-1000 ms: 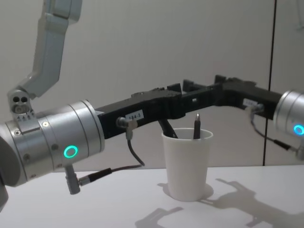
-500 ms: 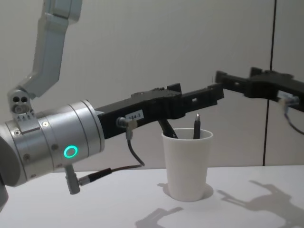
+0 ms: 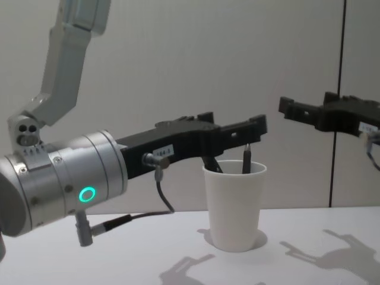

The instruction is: Place the pen into the pen holder.

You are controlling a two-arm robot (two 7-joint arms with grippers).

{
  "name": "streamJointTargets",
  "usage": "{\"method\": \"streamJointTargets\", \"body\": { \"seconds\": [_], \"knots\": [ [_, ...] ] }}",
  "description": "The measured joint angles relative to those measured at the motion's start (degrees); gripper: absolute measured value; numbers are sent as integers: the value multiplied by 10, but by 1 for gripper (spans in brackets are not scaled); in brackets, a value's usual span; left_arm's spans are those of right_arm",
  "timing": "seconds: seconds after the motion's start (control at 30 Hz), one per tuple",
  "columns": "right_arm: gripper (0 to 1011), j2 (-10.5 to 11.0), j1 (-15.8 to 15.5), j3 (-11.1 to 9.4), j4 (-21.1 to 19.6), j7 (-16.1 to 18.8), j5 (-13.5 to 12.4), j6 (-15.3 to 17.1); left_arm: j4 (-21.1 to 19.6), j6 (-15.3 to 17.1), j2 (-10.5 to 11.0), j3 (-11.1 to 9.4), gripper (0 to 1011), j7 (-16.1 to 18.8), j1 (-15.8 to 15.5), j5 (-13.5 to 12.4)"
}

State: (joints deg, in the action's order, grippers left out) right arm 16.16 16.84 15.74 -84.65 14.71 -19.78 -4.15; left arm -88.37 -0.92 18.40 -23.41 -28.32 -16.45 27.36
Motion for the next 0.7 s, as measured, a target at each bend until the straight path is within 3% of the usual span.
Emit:
{"method": "streamJointTargets", "body": {
  "seconds": [0.7],
  "knots": [
    [1001, 21, -114, -19, -108, -70, 22, 40, -28, 10, 21, -16, 1001, 161, 17, -93]
  ]
}}
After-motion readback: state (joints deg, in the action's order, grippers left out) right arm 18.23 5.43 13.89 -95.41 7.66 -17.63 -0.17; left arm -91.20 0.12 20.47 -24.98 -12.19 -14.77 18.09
